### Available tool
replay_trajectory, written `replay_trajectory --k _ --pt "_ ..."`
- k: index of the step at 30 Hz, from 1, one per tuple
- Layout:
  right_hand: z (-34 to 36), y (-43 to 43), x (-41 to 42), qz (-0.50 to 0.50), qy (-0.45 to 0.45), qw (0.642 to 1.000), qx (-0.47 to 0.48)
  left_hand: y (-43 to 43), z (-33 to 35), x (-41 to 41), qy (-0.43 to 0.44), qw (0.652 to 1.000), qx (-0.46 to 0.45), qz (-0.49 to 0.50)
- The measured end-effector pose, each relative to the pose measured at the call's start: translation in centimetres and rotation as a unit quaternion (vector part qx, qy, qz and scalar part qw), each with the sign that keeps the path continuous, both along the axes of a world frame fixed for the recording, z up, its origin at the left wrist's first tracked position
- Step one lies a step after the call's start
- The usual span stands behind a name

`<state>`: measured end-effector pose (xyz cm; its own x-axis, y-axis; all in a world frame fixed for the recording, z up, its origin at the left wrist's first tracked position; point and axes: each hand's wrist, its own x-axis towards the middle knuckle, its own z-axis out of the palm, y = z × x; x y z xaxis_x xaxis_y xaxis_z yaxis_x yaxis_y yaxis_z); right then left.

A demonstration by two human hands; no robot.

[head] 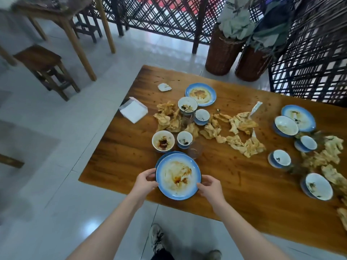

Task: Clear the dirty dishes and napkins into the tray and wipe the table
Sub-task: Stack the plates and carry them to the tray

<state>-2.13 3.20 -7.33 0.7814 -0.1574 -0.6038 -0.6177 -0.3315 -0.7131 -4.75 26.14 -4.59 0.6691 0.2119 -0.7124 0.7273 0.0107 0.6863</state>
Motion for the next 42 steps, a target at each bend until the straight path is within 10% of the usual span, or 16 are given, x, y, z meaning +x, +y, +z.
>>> replay_trajectory --k 21,42 --pt "2.5 -0.2 2.3 -0.032 0.004 0.999 -0.006 1.4 0.1 3.9 -0.004 0.998 0.051 -0.032" --pt "10.9 -25.0 19.4 -0.067 -0.139 0.988 0.007 -20.1 7.3 21.8 -0.099 0.985 0.004 -0.141"
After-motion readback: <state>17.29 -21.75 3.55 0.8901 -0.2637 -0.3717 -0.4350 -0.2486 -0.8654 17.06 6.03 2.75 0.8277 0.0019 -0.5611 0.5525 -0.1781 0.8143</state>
